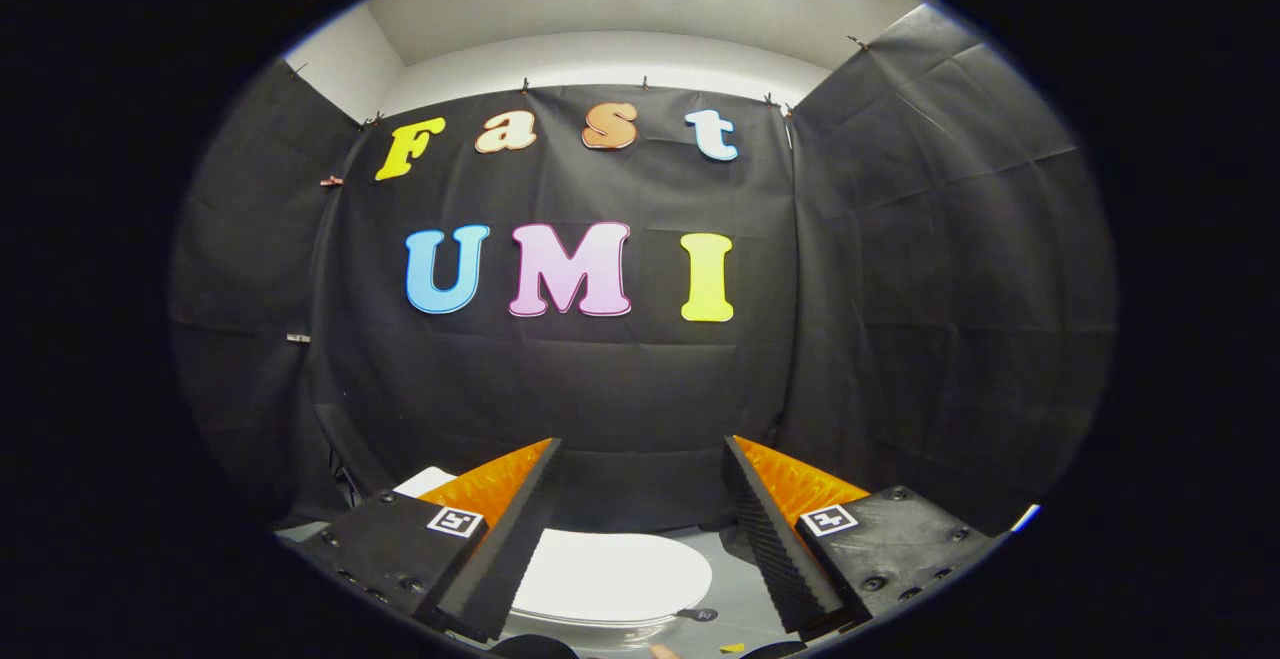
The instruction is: Open the toilet lid.
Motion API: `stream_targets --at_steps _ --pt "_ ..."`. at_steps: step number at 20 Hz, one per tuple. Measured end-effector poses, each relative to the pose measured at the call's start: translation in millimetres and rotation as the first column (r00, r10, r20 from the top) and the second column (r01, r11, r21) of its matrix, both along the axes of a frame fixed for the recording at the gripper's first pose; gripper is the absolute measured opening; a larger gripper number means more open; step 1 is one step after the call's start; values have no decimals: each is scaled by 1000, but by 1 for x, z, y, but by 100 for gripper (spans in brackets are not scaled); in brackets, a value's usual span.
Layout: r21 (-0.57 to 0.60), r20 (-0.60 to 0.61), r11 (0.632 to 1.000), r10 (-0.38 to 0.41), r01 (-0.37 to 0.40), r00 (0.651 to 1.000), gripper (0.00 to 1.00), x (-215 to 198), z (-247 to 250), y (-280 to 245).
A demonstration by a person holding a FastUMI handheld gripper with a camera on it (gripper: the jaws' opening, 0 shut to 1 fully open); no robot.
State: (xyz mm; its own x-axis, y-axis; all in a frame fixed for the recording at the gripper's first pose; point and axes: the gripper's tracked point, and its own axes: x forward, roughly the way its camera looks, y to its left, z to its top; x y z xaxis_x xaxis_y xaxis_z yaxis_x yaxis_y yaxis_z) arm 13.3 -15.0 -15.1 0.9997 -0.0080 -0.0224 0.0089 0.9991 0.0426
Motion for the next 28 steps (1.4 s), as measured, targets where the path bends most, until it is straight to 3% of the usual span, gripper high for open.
stream_targets --at_steps 8,14,22,28 --pt "104 -68 994 -28 35 997 100 36 -64 -44" --pt "192 -162 974 -93 124 982 99 69 -138 -96" --pt "388 -359 883 -119 263 926 99 98 -273 -157" --pt "532 -535 744 -74 404 841 99 107 -392 -177"
